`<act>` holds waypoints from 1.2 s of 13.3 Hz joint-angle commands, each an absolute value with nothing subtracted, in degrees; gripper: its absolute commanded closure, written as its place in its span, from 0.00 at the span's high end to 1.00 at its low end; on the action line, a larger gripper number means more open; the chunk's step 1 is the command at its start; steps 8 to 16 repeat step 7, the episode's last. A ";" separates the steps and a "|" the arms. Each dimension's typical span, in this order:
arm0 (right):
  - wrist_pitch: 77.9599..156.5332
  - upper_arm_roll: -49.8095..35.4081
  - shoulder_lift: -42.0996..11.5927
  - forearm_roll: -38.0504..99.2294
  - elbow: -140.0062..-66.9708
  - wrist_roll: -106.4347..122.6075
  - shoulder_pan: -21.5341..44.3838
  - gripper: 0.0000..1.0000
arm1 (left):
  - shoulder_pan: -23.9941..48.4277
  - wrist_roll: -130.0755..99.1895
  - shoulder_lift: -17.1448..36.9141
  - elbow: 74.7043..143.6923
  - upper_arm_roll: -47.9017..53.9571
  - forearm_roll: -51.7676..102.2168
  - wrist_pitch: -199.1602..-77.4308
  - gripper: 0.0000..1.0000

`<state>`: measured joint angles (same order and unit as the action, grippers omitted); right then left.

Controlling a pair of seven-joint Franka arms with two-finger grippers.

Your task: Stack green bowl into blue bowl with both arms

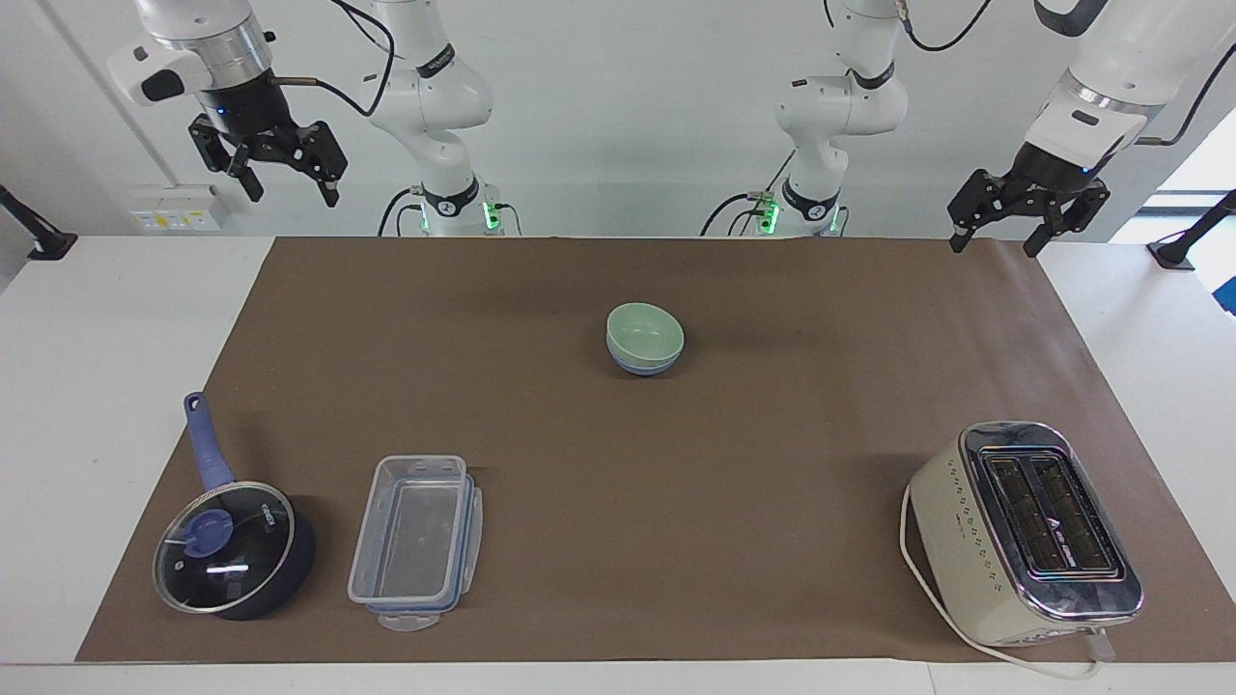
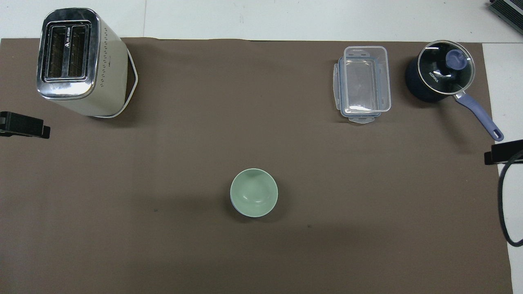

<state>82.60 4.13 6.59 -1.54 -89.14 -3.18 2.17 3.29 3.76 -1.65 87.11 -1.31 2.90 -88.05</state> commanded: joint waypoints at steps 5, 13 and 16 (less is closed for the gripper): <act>81.31 3.51 7.12 0.43 -89.56 -2.46 1.93 1.00 | 2.99 3.87 -1.49 86.22 -0.97 2.29 -87.01 1.00; 81.21 3.52 7.21 0.35 -89.65 -2.55 1.76 1.00 | 2.99 3.87 -1.58 86.31 -1.05 2.29 -86.92 1.00; 81.21 3.52 7.21 0.35 -89.65 -2.55 1.76 1.00 | 2.99 3.87 -1.58 86.31 -1.05 2.29 -86.92 1.00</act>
